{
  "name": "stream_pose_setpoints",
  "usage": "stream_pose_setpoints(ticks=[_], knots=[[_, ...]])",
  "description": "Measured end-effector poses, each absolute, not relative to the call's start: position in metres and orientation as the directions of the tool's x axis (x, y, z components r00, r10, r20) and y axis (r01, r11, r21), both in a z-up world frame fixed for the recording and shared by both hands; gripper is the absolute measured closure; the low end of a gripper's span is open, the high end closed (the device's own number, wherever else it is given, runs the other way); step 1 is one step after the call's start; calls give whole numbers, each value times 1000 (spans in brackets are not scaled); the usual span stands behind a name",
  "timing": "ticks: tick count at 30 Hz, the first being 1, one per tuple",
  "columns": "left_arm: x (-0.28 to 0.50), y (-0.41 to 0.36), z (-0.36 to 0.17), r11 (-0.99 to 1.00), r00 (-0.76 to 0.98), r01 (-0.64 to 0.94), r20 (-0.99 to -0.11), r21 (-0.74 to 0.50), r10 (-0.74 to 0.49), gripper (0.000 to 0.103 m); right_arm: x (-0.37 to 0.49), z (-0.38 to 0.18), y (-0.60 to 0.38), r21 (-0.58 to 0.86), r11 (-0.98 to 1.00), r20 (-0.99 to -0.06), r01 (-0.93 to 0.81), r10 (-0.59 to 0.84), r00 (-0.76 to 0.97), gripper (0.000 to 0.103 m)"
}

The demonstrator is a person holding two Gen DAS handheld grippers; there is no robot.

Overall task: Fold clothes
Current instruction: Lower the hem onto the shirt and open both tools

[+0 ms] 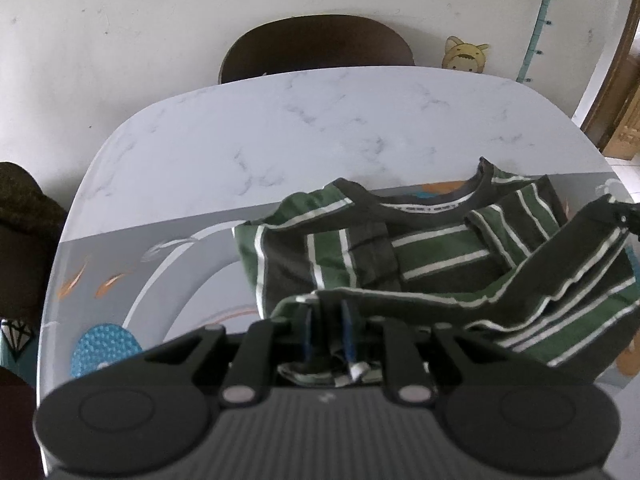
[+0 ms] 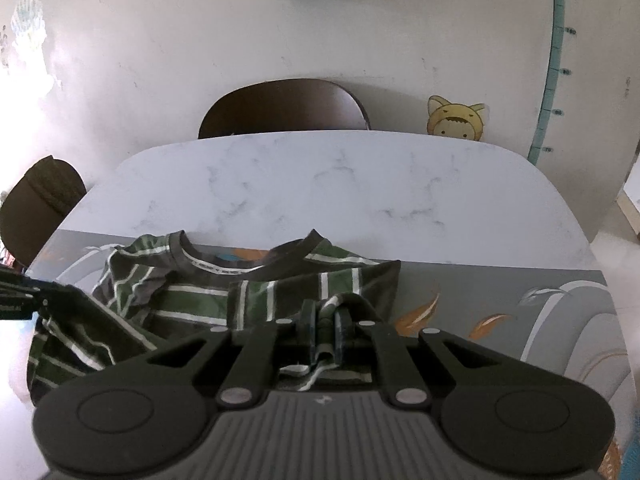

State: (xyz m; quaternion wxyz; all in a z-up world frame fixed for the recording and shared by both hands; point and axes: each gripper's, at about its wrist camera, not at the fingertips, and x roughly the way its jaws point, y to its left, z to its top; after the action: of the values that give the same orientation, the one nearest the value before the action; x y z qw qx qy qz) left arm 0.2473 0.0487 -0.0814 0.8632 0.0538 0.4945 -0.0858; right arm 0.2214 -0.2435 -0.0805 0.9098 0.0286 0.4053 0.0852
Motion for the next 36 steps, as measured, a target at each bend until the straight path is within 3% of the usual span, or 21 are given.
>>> stream_pose_setpoints(ticks=[5,14,16,18,21,22,23,24,36], knots=[[256,50,-87,975,491,221,-866,15,-98,82,224,-85,-247,126,987,-738,-96,158,656,95],[272,57,-98,972,487,236,-867,15,-104,64,235,-96,-240,95,994,-747,-60,111,656,95],[274,58,-98,972,491,234,-864,11,-108,49,236,-97,-240,94,994,-747,-53,106,656,95],[276,59,-98,972,497,236,-861,10,-112,42,238,-98,-240,90,995,-751,-47,98,653,93],[275,59,-96,971,517,235,-851,39,-91,32,239,-98,-239,90,995,-750,-49,100,654,82],[275,59,-95,971,522,233,-849,47,-84,27,239,-97,-240,84,995,-748,-48,95,657,72],[274,60,-94,972,529,227,-845,59,-72,25,239,-96,-240,77,996,-746,-44,87,660,62],[273,63,-92,973,537,222,-841,64,-67,24,238,-94,-241,78,996,-740,-38,84,668,60],[242,84,-68,977,560,200,-827,80,-47,22,213,-69,-246,8,997,-701,-76,60,711,60]])
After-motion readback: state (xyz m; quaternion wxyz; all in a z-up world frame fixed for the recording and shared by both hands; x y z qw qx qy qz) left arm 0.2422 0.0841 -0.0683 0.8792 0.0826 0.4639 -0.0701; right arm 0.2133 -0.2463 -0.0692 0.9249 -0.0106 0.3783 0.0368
